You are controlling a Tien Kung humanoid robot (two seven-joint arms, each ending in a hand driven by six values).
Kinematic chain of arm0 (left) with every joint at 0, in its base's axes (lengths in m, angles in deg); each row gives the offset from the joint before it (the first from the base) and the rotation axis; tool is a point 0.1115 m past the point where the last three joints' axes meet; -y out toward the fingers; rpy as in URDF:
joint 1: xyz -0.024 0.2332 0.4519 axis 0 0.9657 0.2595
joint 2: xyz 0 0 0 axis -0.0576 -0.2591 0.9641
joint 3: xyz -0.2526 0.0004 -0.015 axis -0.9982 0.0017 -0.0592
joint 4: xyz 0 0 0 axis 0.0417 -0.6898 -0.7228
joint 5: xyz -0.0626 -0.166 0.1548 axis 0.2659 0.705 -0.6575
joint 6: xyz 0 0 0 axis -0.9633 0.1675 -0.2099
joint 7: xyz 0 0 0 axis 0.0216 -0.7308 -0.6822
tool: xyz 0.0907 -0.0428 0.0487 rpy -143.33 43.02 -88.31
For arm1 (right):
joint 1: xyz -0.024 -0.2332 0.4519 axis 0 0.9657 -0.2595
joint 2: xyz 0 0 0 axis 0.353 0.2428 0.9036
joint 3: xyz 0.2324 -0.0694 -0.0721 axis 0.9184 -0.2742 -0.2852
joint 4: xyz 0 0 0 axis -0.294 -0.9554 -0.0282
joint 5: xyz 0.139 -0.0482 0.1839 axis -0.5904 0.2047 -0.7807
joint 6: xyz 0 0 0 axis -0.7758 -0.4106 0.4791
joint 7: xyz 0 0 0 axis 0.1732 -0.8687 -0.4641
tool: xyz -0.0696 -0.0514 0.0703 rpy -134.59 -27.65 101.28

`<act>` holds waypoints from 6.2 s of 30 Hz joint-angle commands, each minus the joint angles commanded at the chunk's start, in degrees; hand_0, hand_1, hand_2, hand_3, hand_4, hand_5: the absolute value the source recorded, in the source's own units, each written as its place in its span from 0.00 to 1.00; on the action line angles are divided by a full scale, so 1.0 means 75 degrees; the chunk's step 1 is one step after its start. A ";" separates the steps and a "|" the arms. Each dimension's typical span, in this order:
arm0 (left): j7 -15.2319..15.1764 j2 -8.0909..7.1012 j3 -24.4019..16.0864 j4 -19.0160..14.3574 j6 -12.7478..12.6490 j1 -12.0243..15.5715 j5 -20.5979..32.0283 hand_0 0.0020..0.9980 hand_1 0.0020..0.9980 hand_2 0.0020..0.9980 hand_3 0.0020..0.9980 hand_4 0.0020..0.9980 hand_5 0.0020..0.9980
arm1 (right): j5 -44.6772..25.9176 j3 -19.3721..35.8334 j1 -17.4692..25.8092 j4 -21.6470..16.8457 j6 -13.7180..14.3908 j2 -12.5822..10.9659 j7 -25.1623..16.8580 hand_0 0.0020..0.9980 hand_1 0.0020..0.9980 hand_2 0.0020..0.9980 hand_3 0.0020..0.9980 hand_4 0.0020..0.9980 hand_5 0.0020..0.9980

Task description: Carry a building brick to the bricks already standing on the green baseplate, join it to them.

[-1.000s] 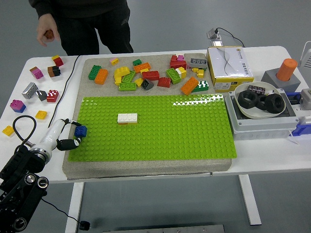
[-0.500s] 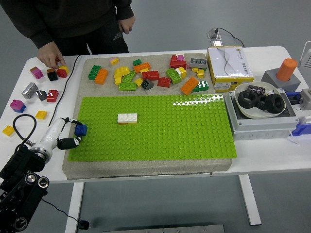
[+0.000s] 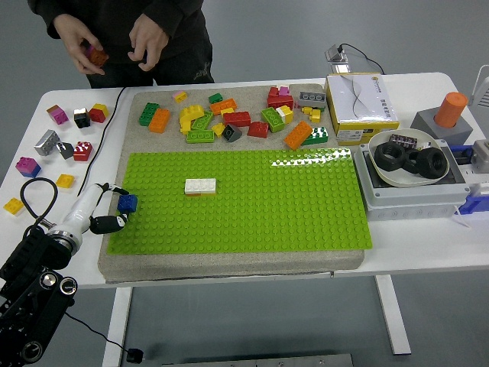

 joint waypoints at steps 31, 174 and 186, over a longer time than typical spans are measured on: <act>-0.0087 0.0063 0.0201 -0.0003 -0.0093 -0.0165 -0.0024 0.99 0.94 0.92 0.48 0.51 0.00 | 0.0000 -0.0023 0.0005 0.0000 -0.0011 -0.0007 0.0026 0.64 0.62 0.64 0.72 0.80 1.00; 0.0368 0.0720 0.1571 0.0971 -0.1040 -0.1337 0.0514 0.98 0.91 0.89 0.46 0.59 0.00 | 0.0392 0.0032 -0.0058 0.0000 -0.0152 -0.0069 0.0041 0.64 0.62 0.64 0.72 0.80 1.00; 0.0299 0.0786 0.1693 0.1187 -0.1103 -0.1487 0.0523 0.98 0.91 0.89 0.46 0.60 0.00 | 0.0388 0.0048 -0.0061 0.0000 -0.0154 -0.0046 0.0043 0.64 0.62 0.64 0.72 0.80 1.00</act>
